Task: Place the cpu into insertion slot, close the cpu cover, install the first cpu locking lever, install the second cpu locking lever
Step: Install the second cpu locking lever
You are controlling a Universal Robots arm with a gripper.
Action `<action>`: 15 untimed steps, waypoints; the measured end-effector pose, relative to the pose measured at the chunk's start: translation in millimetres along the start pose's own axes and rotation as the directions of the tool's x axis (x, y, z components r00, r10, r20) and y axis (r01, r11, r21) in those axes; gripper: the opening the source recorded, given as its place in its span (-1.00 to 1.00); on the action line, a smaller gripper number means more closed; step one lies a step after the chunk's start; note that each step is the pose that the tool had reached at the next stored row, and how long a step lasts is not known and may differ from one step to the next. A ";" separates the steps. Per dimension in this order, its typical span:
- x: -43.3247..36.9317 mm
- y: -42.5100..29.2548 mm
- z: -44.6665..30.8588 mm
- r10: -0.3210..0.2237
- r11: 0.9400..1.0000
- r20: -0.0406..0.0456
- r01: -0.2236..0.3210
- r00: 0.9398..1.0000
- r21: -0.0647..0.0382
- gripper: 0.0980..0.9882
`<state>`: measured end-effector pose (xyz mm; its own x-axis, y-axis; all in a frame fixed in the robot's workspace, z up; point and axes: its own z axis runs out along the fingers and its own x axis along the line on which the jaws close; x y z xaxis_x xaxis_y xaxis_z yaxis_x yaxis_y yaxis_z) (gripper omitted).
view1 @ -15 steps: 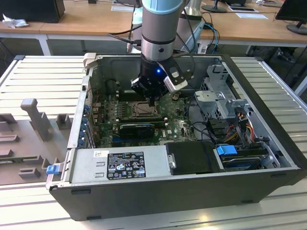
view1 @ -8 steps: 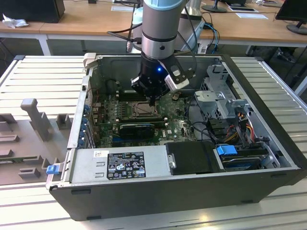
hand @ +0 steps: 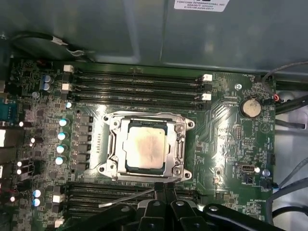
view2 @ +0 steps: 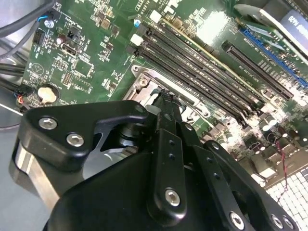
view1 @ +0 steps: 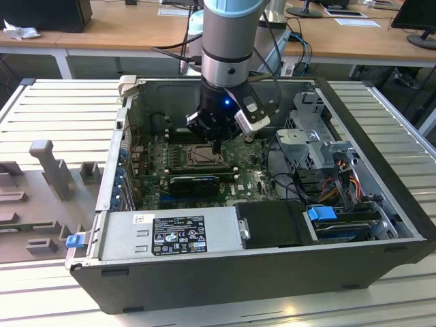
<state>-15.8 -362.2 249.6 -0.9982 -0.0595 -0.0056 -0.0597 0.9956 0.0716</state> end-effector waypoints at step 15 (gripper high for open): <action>13.4 -22.1 8.3 -0.001 0.998 -0.003 0.001 1.000 -0.057 -0.98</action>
<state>-27.8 -384.4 239.6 -0.9981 -0.0610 -0.0025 -0.0608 0.9898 0.1288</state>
